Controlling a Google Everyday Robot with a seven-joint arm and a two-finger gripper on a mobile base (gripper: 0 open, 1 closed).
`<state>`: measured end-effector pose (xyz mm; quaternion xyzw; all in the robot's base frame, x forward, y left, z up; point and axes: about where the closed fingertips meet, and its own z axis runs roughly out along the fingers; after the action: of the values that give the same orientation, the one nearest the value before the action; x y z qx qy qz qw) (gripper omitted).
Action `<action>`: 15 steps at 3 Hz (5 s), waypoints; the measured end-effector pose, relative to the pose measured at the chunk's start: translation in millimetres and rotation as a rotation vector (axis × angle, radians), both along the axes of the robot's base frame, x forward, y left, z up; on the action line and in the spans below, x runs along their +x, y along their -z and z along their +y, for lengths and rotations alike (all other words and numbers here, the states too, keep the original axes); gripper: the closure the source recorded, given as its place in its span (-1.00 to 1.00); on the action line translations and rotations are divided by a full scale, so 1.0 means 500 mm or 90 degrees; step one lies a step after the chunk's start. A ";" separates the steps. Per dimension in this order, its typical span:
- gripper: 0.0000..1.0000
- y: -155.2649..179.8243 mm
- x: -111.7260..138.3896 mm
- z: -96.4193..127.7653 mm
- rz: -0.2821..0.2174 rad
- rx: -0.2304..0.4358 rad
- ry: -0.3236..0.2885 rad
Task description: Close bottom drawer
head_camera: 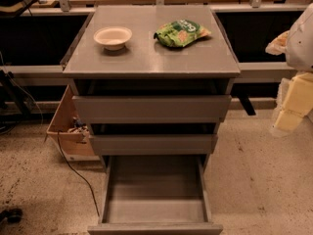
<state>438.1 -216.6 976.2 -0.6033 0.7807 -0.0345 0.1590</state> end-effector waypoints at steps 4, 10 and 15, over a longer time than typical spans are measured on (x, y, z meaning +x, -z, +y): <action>-1.00 0.311 0.029 0.066 0.039 0.076 -0.077; -1.00 0.709 -0.020 0.215 0.173 0.169 -0.138; -1.00 1.075 0.041 0.322 0.133 0.283 -0.238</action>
Offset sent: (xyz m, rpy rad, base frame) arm 0.0035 0.0091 -0.0597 0.0330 0.0179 0.0670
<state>458.4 -55.6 438.5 -0.6870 0.6568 0.2295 0.2095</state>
